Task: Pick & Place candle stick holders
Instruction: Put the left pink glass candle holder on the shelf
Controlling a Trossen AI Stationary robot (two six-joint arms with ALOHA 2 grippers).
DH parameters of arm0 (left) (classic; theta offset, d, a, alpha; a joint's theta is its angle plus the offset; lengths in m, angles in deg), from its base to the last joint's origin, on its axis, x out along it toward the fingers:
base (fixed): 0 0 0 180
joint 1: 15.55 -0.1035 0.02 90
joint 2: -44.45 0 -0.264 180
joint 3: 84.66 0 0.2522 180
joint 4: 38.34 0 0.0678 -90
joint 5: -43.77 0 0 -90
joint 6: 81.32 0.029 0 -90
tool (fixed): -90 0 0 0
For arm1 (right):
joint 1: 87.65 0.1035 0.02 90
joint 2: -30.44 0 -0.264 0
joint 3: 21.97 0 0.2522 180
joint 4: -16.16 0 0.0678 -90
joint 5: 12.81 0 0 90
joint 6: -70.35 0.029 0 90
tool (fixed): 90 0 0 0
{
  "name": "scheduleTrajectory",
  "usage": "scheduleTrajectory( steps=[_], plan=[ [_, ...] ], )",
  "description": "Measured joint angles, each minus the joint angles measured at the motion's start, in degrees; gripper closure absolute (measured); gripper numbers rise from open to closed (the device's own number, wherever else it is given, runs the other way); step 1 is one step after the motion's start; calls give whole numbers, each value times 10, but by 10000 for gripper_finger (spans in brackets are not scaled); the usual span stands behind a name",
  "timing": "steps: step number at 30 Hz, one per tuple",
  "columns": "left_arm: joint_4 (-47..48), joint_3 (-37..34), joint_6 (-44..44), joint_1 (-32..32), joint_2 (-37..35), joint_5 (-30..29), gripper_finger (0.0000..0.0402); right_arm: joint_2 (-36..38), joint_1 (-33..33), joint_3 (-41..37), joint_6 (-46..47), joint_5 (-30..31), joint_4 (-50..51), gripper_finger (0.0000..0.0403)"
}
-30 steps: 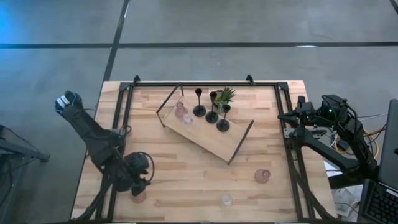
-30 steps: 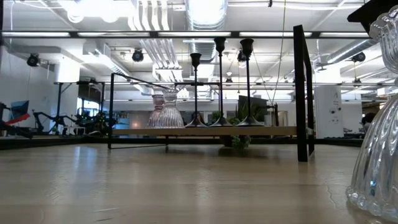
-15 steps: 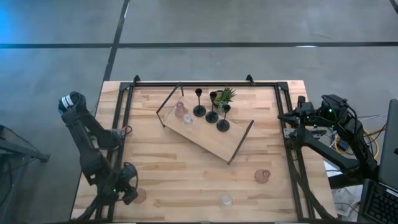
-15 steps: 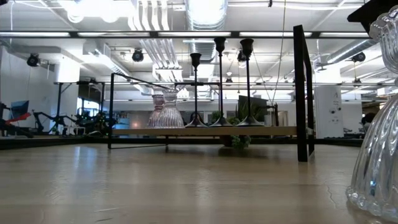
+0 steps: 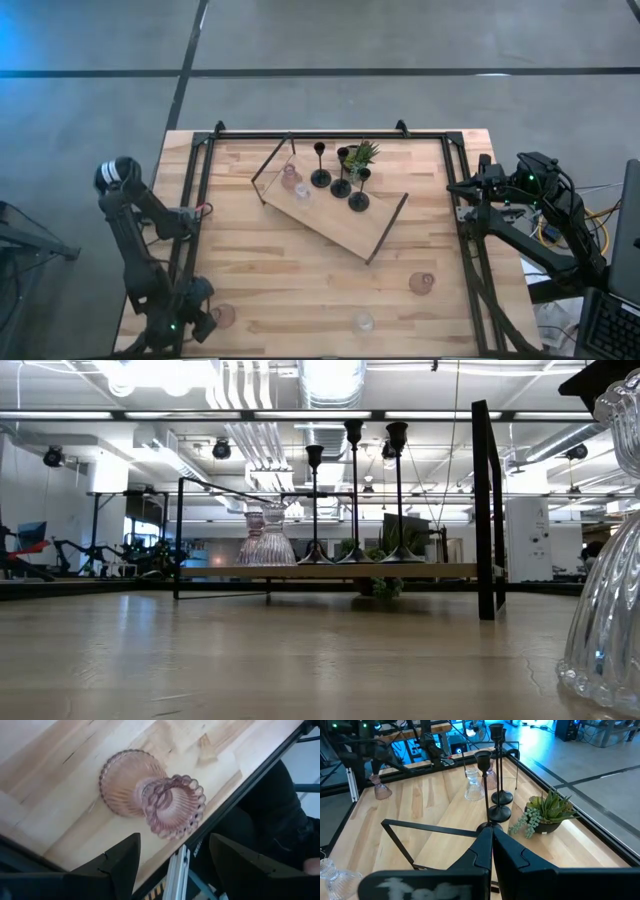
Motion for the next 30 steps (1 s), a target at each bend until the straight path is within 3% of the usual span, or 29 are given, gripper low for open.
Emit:
scheduleTrajectory(
  steps=[7,19,30],
  plan=[
    [-25,0,18,2,49,-17,161,0,0,0,0,0,0,394],
    [-12,-1,86,-5,103,-168,161,0,0,0,0,0,0,394],
    [-3,-1,222,-24,130,-283,161,0,0,0,0,0,0,394]
  ],
)
